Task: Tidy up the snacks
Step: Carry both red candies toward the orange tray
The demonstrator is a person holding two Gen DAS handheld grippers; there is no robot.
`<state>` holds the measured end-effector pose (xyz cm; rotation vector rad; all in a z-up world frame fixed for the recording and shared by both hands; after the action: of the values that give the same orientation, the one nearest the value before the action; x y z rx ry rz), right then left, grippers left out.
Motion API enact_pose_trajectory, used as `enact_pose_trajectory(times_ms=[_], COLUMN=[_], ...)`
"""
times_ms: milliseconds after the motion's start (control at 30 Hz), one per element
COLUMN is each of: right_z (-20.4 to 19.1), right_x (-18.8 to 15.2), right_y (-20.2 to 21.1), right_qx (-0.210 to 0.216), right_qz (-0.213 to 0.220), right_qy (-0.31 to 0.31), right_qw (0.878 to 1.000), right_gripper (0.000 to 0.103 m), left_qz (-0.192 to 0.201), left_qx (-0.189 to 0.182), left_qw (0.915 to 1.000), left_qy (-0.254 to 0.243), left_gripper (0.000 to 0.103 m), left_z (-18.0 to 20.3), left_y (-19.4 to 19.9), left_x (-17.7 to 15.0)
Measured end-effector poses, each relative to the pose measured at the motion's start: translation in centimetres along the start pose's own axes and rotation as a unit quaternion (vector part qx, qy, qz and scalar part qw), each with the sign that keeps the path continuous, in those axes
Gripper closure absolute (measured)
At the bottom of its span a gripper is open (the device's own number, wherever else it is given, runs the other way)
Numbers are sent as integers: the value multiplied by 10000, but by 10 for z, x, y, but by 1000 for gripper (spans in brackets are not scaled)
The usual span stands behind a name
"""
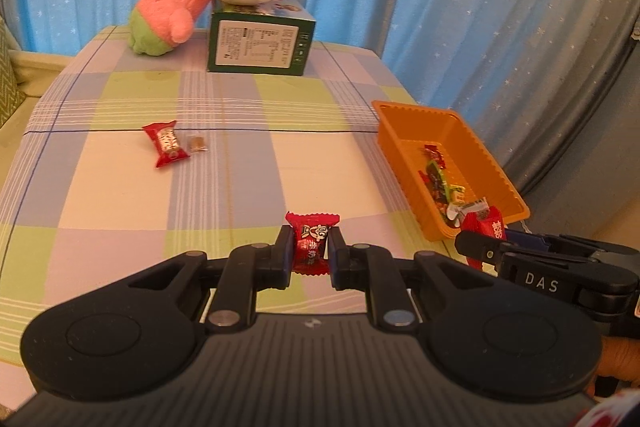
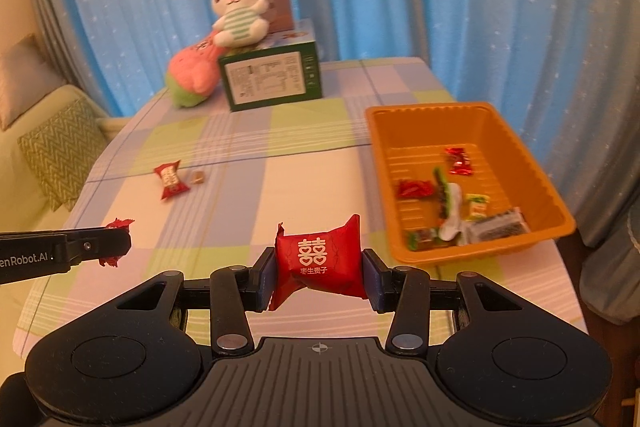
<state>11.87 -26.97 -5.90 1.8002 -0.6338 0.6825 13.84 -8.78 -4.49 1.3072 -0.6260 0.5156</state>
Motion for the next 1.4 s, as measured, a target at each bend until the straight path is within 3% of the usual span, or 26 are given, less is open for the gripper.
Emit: enact_pose_trajectory(times_ms=[867, 1400], right_z=[95, 143], right_x=[2, 14], right_y=[34, 32], right_qx=[-590, -836], right_qz=[221, 270], right_qy=[-690, -826], right_qw=[9956, 9927], right_gripper=[58, 58], left_qz=[-47, -218], left_qx=[-665, -898], left_qw=[9959, 9916], left_qy=[-616, -907], left_gripper=[88, 88], left_z=[113, 166], left_y=[-27, -65], left_x=[18, 23])
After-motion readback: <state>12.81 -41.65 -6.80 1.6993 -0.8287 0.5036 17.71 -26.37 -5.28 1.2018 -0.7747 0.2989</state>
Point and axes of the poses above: each gripper's, at about its wrist camera, not at the fingertips, and y roughly against the way its jaws point, z to its right, x to its top, the point moved 8 cm from there along -y, roughly the way its jaws point, and after that the axes turned 8 degrees about x, right-handed, at the moved point
